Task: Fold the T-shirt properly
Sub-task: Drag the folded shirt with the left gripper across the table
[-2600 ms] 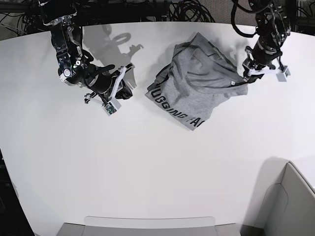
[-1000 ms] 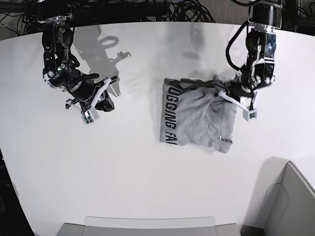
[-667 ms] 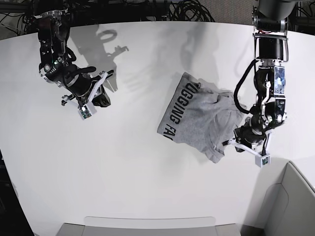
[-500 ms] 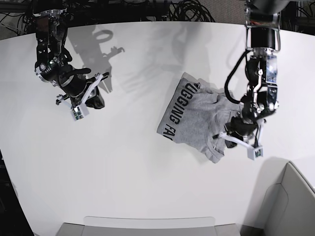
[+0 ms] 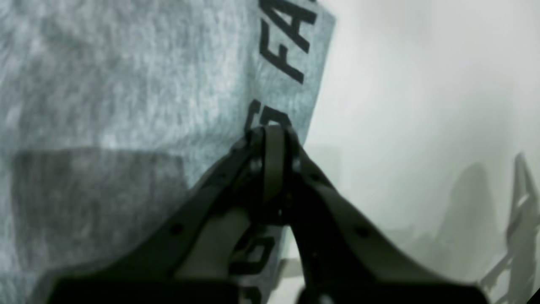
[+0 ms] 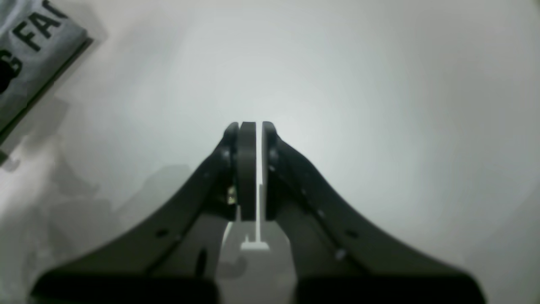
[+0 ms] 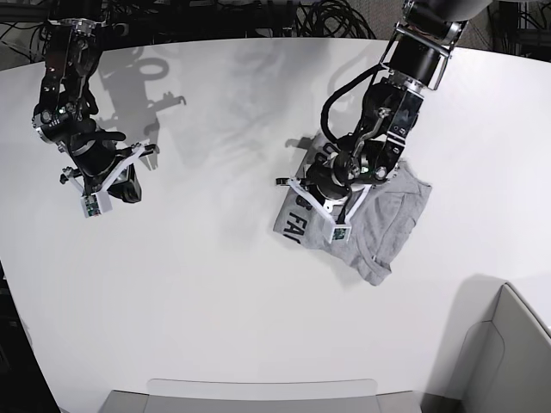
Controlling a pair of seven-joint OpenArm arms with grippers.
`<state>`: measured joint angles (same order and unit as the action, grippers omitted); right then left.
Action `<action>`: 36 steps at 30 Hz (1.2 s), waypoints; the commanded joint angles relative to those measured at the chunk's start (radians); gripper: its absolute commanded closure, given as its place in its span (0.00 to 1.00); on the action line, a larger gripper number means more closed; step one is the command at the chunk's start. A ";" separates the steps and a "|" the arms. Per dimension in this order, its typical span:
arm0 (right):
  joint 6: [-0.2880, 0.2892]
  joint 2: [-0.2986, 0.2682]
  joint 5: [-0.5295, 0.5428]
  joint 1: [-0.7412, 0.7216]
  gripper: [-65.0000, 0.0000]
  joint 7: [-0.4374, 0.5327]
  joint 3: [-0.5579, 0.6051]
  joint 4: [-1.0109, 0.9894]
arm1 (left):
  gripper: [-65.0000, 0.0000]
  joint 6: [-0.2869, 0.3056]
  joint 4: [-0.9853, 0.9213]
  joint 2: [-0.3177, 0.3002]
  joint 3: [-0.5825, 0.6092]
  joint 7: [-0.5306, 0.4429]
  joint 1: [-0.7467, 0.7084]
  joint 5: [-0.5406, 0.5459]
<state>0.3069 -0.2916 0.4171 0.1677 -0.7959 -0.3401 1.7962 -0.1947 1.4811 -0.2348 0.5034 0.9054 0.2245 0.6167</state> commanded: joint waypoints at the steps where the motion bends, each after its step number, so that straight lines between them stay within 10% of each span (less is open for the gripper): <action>1: 0.005 -0.011 0.012 -0.009 0.97 0.025 -0.001 0.015 | 1.00 -0.001 0.008 -0.024 0.019 -0.007 0.017 0.001; 19: 0.007 0.010 0.013 -0.009 0.97 0.025 0.019 0.017 | 1.00 -0.004 0.008 -0.406 0.107 0.073 -0.170 -0.005; 24: 0.007 0.015 0.013 -0.003 0.97 0.025 0.051 0.021 | 1.00 -0.004 -0.012 -0.489 0.107 0.085 -0.208 -0.197; 36: 0.008 0.010 0.013 0.011 0.97 0.025 0.143 0.024 | 1.00 -0.004 0.252 -0.461 -0.213 0.153 -0.346 -0.318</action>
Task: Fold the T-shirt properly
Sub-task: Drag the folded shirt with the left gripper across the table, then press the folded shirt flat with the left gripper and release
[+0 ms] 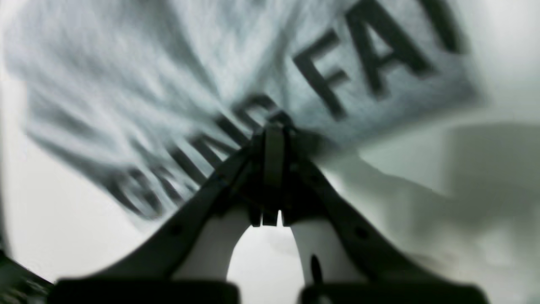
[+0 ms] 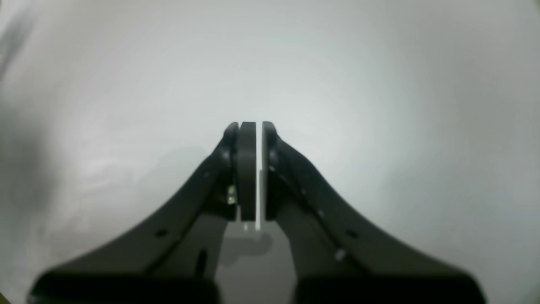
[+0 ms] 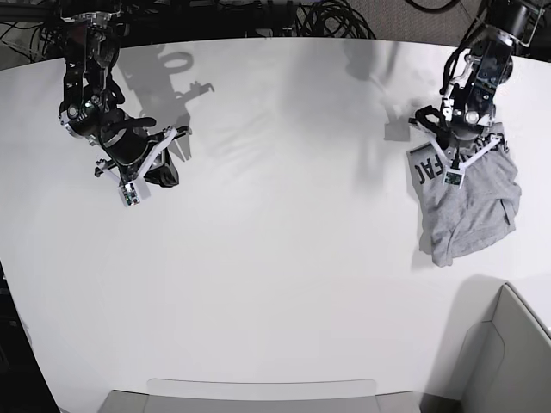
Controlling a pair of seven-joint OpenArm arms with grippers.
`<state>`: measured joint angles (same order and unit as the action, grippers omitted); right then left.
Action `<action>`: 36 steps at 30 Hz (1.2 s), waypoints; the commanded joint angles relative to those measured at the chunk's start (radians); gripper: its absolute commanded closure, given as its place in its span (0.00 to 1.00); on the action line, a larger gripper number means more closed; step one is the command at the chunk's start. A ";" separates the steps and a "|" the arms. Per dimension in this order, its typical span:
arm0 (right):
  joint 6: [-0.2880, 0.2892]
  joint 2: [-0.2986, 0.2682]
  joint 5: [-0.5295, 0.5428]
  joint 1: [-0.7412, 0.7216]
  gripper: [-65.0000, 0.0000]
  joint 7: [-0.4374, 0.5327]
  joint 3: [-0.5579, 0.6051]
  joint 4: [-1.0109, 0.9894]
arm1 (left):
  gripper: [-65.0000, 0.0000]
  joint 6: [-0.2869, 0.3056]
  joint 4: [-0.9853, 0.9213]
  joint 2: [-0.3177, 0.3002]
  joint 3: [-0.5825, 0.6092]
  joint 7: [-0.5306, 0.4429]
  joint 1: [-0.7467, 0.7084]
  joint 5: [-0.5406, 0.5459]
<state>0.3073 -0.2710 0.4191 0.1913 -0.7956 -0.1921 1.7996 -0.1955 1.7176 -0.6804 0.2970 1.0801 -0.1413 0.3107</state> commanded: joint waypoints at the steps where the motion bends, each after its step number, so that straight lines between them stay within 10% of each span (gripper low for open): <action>1: 0.008 -0.011 0.011 -0.013 0.97 0.025 0.003 0.021 | 1.00 -0.003 0.057 0.015 -0.058 -0.016 0.015 -0.012; 8: 0.008 -0.006 0.011 -0.025 0.97 0.025 0.029 0.021 | 1.00 -0.003 0.065 0.232 -0.249 -0.139 0.111 -0.015; 22: 0.008 -0.012 0.011 -0.006 0.97 0.025 0.021 0.021 | 1.00 -0.005 -0.431 0.261 -0.448 -0.466 0.323 -0.015; 36: 0.008 -0.012 0.011 -0.011 0.97 0.025 0.023 0.019 | 1.00 0.003 -0.641 0.296 -0.196 -0.565 0.236 -0.014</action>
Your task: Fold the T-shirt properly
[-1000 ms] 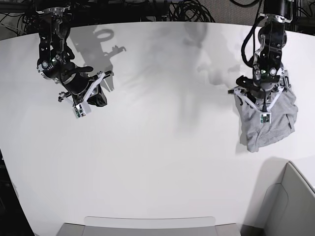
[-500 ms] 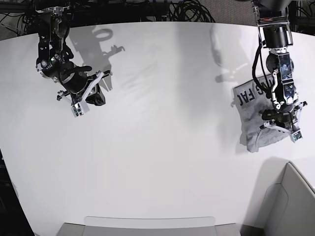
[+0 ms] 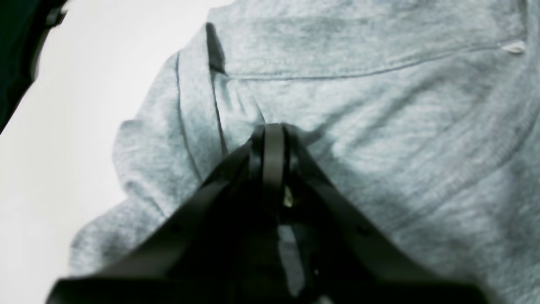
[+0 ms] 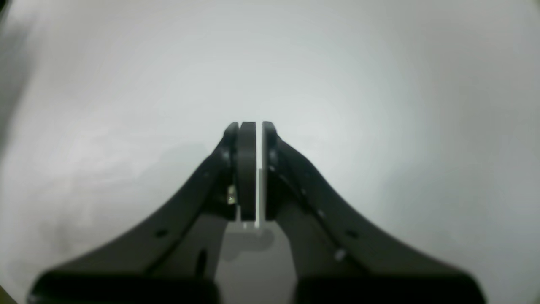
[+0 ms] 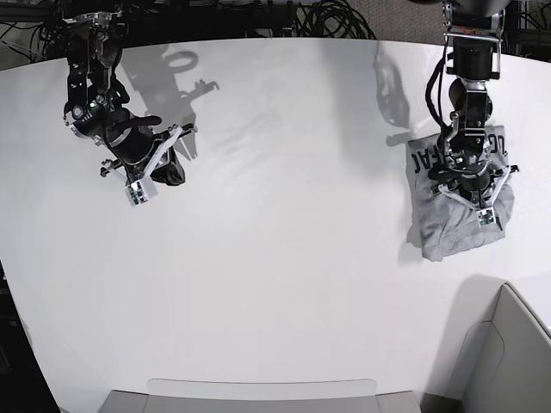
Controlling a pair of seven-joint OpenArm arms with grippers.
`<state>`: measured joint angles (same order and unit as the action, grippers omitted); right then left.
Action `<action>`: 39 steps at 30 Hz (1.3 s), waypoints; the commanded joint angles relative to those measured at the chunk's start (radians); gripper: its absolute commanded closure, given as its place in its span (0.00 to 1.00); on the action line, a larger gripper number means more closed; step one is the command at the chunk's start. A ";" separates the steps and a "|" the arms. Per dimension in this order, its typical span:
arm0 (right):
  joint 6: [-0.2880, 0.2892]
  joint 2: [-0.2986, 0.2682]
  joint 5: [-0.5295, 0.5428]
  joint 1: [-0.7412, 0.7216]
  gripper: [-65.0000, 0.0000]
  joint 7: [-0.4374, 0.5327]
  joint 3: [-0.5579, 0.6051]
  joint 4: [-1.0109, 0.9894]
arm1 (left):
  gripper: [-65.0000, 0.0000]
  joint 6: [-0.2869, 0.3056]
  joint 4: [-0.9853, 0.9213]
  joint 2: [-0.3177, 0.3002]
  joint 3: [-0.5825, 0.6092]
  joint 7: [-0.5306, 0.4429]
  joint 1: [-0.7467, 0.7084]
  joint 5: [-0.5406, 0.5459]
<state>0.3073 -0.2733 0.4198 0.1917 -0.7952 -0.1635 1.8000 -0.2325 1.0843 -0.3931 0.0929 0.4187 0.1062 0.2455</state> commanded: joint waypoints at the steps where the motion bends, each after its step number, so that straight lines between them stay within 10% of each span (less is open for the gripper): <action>1: 0.008 -0.010 0.011 -0.010 0.97 0.024 -0.008 0.019 | 1.00 0.040 0.006 0.009 0.000 0.096 -0.023 0.051; 18: 0.010 -0.033 0.009 -0.022 0.97 0.142 -0.006 0.197 | 1.00 0.035 0.699 0.046 -0.227 0.095 -0.138 0.051; 31: 0.010 -0.073 0.009 0.245 0.97 0.161 -0.009 0.269 | 1.00 0.034 0.959 0.052 -0.229 -0.088 -0.598 0.053; 39: 0.008 -0.223 0.012 0.484 0.97 0.170 -0.018 0.272 | 1.00 0.034 0.962 0.052 -0.229 -0.214 -0.919 0.053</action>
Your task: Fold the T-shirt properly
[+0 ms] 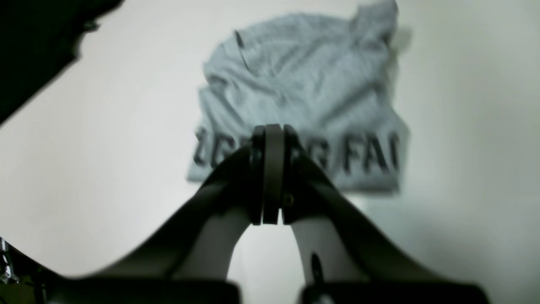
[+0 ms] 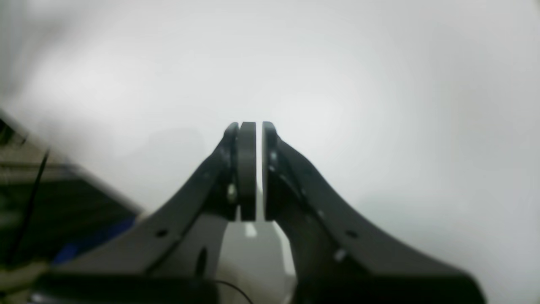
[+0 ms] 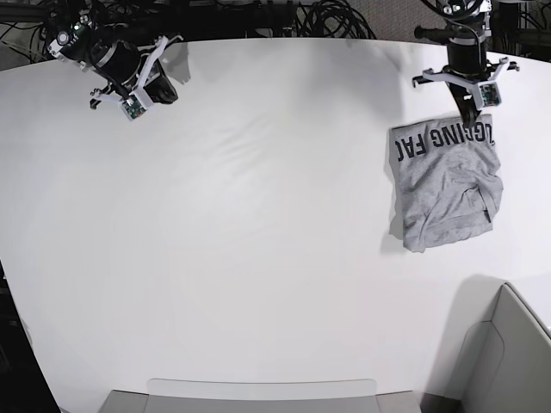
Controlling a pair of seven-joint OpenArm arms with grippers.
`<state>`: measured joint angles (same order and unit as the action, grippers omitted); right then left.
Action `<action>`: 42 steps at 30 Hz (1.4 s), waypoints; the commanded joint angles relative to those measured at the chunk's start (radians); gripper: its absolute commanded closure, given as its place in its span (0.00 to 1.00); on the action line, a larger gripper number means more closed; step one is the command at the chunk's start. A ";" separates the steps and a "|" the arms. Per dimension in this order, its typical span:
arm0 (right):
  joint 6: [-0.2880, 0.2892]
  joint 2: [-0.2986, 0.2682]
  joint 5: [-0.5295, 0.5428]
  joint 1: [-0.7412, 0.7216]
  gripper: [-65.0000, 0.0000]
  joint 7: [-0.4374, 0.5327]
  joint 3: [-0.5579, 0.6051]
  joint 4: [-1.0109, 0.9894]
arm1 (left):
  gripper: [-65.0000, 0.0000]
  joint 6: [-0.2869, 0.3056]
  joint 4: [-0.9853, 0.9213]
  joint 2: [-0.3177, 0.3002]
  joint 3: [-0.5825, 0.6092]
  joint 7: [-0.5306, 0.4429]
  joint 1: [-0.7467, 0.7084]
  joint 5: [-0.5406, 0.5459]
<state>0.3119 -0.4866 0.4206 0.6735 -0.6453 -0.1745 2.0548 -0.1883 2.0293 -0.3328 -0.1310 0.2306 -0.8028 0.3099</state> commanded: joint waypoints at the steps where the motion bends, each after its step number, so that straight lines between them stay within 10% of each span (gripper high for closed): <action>1: 0.003 -0.017 0.013 0.039 0.97 0.038 -0.020 0.017 | 1.00 -0.010 0.017 -0.009 -0.005 -0.037 -0.045 -0.012; 22: 0.003 -0.024 0.010 0.466 0.97 0.094 -0.046 -0.032 | 1.00 -0.132 -0.011 0.027 0.037 0.020 -0.430 -0.007; 33: 0.003 -0.040 0.008 0.180 0.97 0.098 0.188 -0.573 | 1.00 -0.126 -0.296 0.094 0.129 0.195 -0.211 -0.007; 42: 0.002 -0.001 0.008 -0.085 0.97 0.282 0.478 -1.115 | 1.00 -0.124 -0.598 0.091 0.207 0.344 0.058 -0.005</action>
<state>0.2989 -0.4839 0.4183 0.5785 -0.3725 0.3004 0.9306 -0.3141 1.4242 -0.2386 0.0719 0.5785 -0.7368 0.3077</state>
